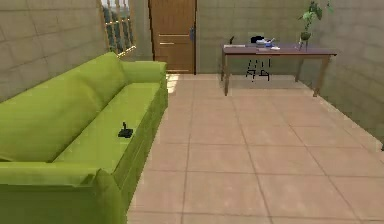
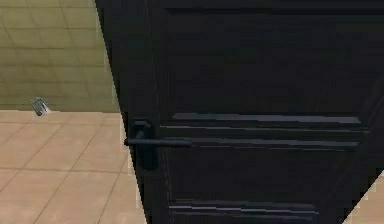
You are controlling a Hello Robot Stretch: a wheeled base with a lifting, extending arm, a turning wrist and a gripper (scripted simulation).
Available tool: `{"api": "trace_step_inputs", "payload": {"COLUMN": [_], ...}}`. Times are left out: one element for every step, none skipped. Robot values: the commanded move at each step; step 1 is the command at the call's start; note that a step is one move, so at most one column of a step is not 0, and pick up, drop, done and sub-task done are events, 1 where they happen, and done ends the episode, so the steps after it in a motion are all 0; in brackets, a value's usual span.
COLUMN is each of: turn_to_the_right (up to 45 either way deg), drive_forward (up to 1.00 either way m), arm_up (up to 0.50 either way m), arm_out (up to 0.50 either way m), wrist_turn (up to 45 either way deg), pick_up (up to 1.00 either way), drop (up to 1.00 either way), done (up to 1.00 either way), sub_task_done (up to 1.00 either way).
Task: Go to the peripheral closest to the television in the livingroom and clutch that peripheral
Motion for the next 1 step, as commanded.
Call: {"api": "trace_step_inputs", "payload": {"turn_to_the_right": [0.0], "drive_forward": [0.45], "arm_up": [0.0], "arm_out": [0.0], "wrist_turn": [0.0], "pick_up": [0.0], "drop": [0.0], "done": [0.0], "sub_task_done": [0.0]}}
